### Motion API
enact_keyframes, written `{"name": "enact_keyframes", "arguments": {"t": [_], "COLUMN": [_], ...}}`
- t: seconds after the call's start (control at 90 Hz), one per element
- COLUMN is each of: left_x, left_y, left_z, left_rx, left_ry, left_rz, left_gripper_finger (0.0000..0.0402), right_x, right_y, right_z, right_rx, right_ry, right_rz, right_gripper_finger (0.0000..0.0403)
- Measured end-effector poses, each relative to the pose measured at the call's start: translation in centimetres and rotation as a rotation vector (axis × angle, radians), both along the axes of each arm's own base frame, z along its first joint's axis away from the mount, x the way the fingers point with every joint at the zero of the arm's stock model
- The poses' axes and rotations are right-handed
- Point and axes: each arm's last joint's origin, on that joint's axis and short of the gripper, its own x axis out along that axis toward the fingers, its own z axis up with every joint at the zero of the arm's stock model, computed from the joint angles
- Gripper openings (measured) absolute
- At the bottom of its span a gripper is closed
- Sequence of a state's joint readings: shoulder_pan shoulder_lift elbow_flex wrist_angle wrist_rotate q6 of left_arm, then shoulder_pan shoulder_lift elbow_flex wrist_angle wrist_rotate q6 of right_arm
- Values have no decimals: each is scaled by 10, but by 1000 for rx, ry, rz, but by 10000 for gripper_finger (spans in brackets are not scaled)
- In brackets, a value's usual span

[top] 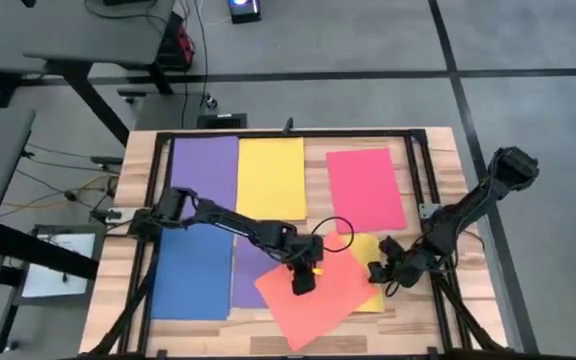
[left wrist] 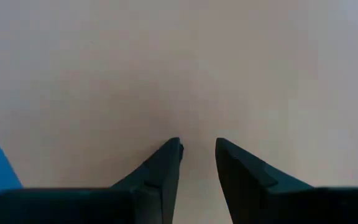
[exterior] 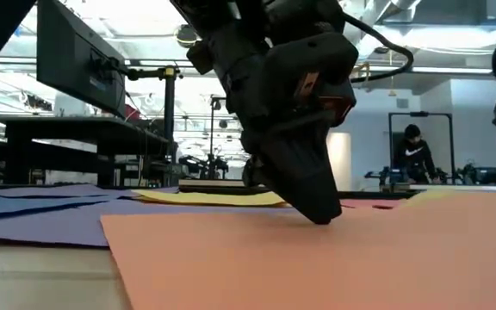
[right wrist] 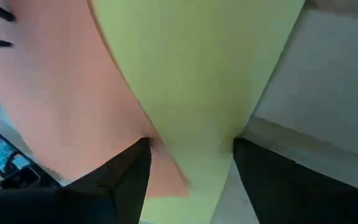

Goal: Organize paper
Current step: Stack the yellow paper on top of the yellow paper

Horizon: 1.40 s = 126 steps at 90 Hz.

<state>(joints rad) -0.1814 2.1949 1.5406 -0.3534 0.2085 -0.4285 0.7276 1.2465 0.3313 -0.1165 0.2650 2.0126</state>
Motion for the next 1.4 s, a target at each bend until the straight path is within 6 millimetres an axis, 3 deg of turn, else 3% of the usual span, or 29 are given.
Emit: {"name": "enact_keyframes", "arguments": {"t": [0.178,0.389,0.711,0.844,0.956,1.067,1.178,1.278,1.4], "left_x": [0,0,-1,-7,-27,-36,-26,-9,7], "left_y": [0,0,-1,1,0,-7,-9,-9,-12], "left_z": [0,0,5,27,50,66,79,68,33], "left_rx": [1,1,-16,-27,-44,-24,-72,-109,-164], "left_ry": [-1,-1,-4,-7,106,92,-52,-136,-143], "left_rz": [-1,-2,4,22,59,16,41,92,153], "left_gripper_finger": [91,91,91,91,91,91,91,91,91], "right_x": [7,6,11,5,-5,-16,-23,-22,-13], "right_y": [-3,-10,-8,-4,7,7,0,1,8], "right_z": [4,-1,33,42,55,55,40,31,21], "right_rx": [-235,-284,-276,-103,59,31,-68,-117,-143], "right_ry": [-250,-257,-384,-270,-134,0,161,216,222], "right_rz": [-87,-134,-29,82,230,194,135,134,158], "right_gripper_finger": [226,227,227,227,227,227,227,227,227]}}
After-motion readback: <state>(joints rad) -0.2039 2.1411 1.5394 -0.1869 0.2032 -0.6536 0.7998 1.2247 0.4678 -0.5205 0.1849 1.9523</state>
